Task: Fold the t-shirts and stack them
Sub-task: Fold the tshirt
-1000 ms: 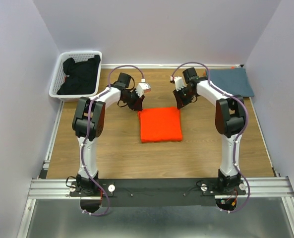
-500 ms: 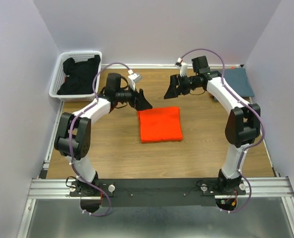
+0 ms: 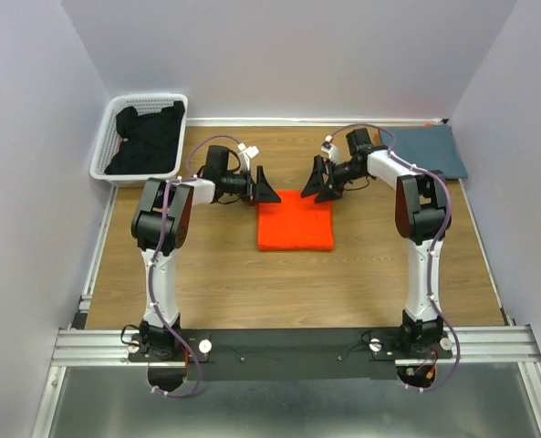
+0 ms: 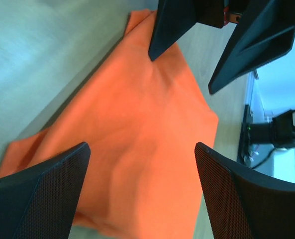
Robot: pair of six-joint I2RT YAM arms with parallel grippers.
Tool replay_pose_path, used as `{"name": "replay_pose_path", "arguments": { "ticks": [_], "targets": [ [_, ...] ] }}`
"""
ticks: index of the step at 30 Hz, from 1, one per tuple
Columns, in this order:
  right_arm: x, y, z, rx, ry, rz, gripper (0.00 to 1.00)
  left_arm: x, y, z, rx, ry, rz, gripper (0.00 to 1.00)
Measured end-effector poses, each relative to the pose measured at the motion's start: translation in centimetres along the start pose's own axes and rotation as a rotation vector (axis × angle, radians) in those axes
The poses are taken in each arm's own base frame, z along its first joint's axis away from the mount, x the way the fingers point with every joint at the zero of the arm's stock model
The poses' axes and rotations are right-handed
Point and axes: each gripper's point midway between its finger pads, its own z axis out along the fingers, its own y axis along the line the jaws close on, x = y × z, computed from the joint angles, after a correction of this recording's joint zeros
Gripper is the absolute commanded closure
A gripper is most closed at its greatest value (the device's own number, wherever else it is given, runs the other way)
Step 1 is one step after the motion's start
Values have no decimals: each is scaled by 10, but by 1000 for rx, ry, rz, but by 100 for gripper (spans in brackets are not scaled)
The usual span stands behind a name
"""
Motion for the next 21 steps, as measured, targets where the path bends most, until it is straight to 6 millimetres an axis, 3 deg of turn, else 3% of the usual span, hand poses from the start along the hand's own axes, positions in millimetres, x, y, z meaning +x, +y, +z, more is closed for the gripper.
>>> {"name": "replay_pose_path", "arguments": {
  "ticks": [4, 7, 9, 12, 16, 18, 21],
  "targets": [
    [-27, -12, -13, 16, -61, -18, 0, -17, 8, -8, -18, -27, 13, 5],
    [-32, -8, -23, 13, -86, -1, 0, -20, -3, -18, -25, -35, 23, 5],
    [-30, -1, -29, 5, -98, 16, 0, -21, -20, -25, -20, -42, 43, 5],
    [-16, 31, -41, -36, -104, 54, 0, -21, -65, -34, 21, -54, 95, 5],
    [7, 74, -44, -125, -100, 86, 0, 0, -113, -27, 136, -48, 101, 5],
    [19, 77, -36, -163, -78, 130, 0, 21, -117, -17, 171, -14, 39, 5],
    [36, 58, -16, -184, -20, 237, 0, 45, -99, -2, 189, 34, -95, 5]
  ]
}}
